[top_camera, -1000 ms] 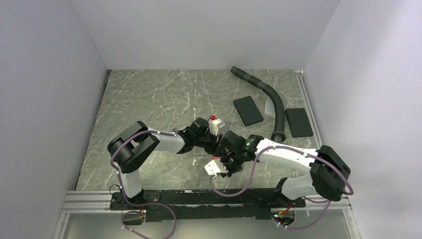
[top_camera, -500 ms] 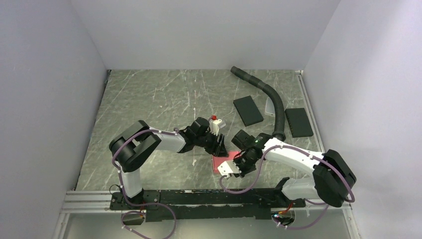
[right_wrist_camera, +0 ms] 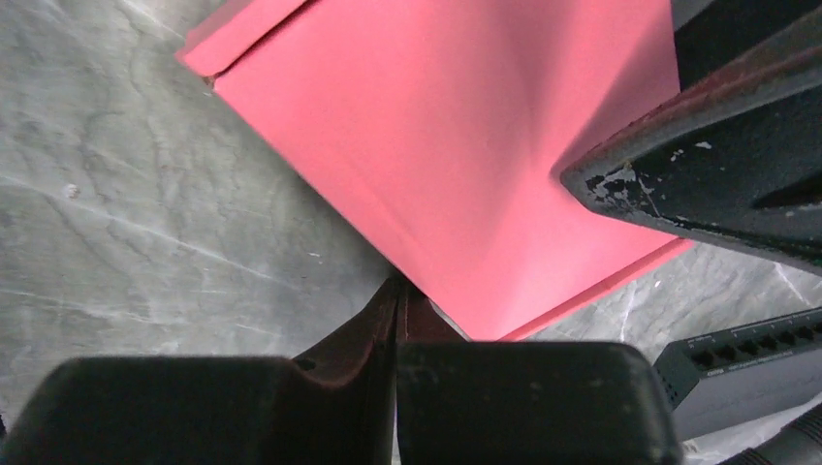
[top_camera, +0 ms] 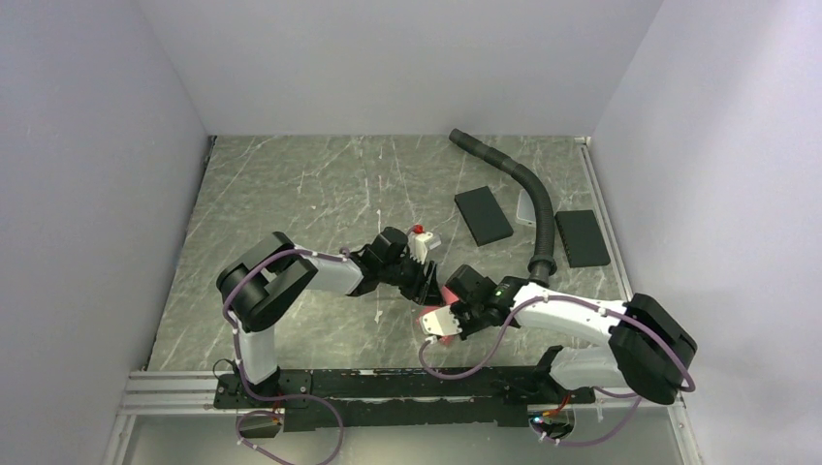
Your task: Fold the paper box
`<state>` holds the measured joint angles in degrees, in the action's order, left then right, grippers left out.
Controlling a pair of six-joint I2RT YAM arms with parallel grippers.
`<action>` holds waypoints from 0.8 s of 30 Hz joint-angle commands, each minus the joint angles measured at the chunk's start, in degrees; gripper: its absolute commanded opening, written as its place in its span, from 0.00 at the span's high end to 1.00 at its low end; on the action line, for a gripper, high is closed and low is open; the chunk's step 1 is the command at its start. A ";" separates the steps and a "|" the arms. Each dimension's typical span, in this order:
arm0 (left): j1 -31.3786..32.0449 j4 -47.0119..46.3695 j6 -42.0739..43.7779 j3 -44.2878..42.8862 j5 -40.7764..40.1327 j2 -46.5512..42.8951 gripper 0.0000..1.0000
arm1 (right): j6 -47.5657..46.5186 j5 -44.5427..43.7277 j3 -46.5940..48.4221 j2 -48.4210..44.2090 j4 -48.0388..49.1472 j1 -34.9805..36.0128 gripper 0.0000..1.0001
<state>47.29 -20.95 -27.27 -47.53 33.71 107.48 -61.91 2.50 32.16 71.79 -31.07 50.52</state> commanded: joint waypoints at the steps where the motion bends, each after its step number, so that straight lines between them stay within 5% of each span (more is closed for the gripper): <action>1: 1.22 18.20 1.82 4.79 -4.37 6.23 0.43 | 0.43 -1.34 -0.46 0.65 6.64 0.01 0.94; 6: -0.25 17.42 0.20 5.98 -6.04 5.10 0.42 | -4.03 15.38 4.74 -6.05 -9.74 -5.87 0.88; 10: -1.06 16.91 -0.76 6.48 -6.88 3.09 0.41 | -3.50 21.09 7.69 -9.07 -13.41 -14.04 0.87; 24: -1.27 15.08 -1.94 6.19 -5.77 1.61 0.42 | -3.74 19.49 5.02 1.29 -9.07 -19.37 0.95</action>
<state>46.22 -19.92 -30.26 -45.74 33.58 104.81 -64.95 20.67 37.82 72.47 -42.28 31.22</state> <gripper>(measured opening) 0.580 0.052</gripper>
